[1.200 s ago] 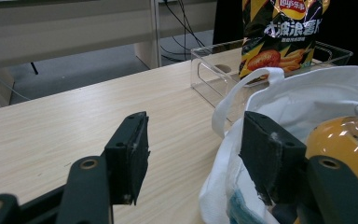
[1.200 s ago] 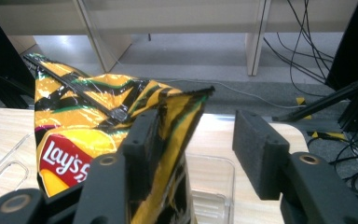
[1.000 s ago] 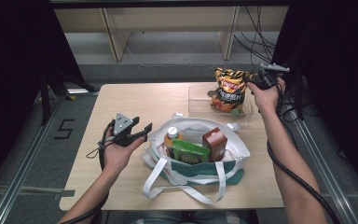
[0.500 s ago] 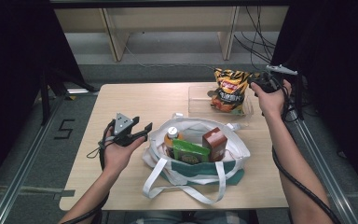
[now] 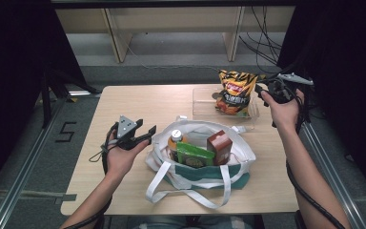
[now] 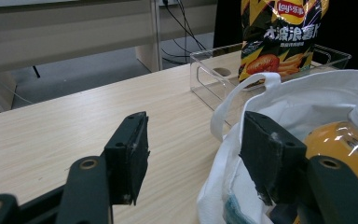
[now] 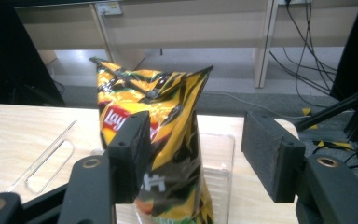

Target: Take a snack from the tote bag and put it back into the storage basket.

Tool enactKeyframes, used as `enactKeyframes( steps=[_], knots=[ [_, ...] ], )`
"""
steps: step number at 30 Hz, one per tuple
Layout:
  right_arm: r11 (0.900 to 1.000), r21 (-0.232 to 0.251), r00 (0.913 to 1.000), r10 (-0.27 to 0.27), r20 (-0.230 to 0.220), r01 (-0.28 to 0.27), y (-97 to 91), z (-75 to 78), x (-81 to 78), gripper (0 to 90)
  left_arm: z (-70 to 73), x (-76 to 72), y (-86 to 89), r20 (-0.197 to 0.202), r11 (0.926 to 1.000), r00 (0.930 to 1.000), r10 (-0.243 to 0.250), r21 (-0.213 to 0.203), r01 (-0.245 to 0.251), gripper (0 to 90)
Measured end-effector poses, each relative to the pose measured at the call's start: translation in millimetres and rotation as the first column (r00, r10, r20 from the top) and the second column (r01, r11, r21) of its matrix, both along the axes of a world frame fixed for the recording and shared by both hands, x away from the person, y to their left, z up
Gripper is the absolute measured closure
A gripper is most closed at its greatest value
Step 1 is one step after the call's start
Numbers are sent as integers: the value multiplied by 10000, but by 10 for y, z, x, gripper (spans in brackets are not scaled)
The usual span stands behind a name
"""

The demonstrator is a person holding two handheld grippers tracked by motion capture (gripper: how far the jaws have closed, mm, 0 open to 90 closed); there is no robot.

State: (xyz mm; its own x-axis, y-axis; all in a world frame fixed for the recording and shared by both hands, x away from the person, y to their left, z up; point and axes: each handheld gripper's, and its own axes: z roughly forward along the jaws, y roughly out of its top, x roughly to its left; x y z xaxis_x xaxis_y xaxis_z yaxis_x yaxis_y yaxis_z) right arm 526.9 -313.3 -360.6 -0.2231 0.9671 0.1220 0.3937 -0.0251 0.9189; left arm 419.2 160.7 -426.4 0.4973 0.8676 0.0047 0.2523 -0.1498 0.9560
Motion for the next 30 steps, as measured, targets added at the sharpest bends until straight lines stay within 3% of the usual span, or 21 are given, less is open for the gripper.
enactKeyframes(
  steps=[7, 11, 12, 16, 17, 18, 22, 23, 24, 26, 30],
  knots=[
    [9987, -116, 9987, 489, -129, -490, 47, -23, -190, 429, -6, 2, -8, 28, 10000, 10000, -55, 17, 54, 411],
    [9978, 57, 9977, 657, -150, -657, 113, -37, -330, 427, -7, 4, -3, 31, 10000, 10000, -31, -23, 31, 410],
    [9962, -158, 9962, 860, -112, -861, 109, -43, -352, 426, -11, 5, -5, 34, 10000, 10000, -37, -33, 37, 410],
    [9949, 265, 9951, 977, -116, -974, 190, -43, -501, 404, -12, 4, -5, 43, 10000, 9999, -92, -11, 93, 410],
    [9934, 59, 9934, 1143, 45, -1144, 183, -51, -514, 398, -11, 7, -3, 52, 9999, 9999, -99, -20, 99, 410],
    [9936, 293, 9939, 1095, -129, -1091, 212, -46, -557, 393, -12, 10, -4, 45, 9999, 9999, -98, -39, 98, 409],
    [9914, 280, 9918, 1280, -44, -1278, 251, -12, -662, 374, -15, 14, -4, 46, 10000, 10000, -34, -48, 34, 399],
    [9902, 60, 9902, 1395, 43, -1395, 245, 2, -685, 369, -13, 14, -3, 70, 10000, 10000, -42, -62, 42, 399],
    [9905, 208, 9907, 1362, 25, -1363, 270, 20, -727, 368, -12, 12, -2, 94, 10000, 9999, -38, -53, 38, 399],
    [9882, 22, 9880, 1528, 232, -1529, 280, 38, -790, 366, -20, 6, 6, 76, 9999, 10000, -19, -112, 20, 398],
    [9811, 184, 9811, 1925, 199, -1929, 353, 38, -911, 354, -39, 22, 23, 8, 10000, 10000, -17, -85, 17, 395]
  ],
)
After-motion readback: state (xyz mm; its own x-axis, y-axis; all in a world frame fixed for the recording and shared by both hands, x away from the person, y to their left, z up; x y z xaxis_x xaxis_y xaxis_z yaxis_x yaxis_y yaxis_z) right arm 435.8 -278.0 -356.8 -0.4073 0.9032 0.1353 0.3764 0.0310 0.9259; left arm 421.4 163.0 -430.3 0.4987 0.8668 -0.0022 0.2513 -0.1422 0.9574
